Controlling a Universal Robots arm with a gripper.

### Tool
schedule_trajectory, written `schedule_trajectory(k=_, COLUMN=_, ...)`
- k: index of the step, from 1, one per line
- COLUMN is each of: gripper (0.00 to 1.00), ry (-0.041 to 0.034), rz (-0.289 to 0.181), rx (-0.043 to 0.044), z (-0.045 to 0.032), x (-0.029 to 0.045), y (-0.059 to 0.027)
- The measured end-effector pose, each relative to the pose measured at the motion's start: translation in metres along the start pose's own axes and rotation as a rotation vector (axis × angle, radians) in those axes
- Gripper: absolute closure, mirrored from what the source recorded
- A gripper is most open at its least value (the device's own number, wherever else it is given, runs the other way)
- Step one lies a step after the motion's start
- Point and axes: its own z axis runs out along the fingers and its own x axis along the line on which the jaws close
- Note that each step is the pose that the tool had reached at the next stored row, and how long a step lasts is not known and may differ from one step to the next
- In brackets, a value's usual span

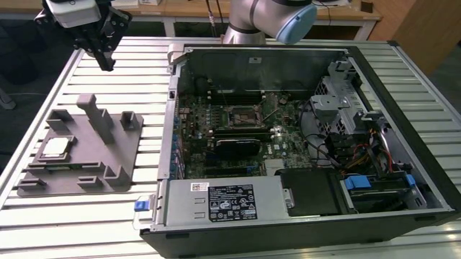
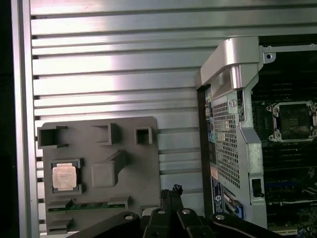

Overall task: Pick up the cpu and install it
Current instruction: 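Reach for the cpu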

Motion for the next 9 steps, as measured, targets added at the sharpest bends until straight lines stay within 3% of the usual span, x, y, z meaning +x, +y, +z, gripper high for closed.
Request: schedule_trajectory(k=9, gripper=0.89, ry=0.0000, rz=0.000, rx=0.0000, z=-0.0003, x=0.0178, y=-0.0013)
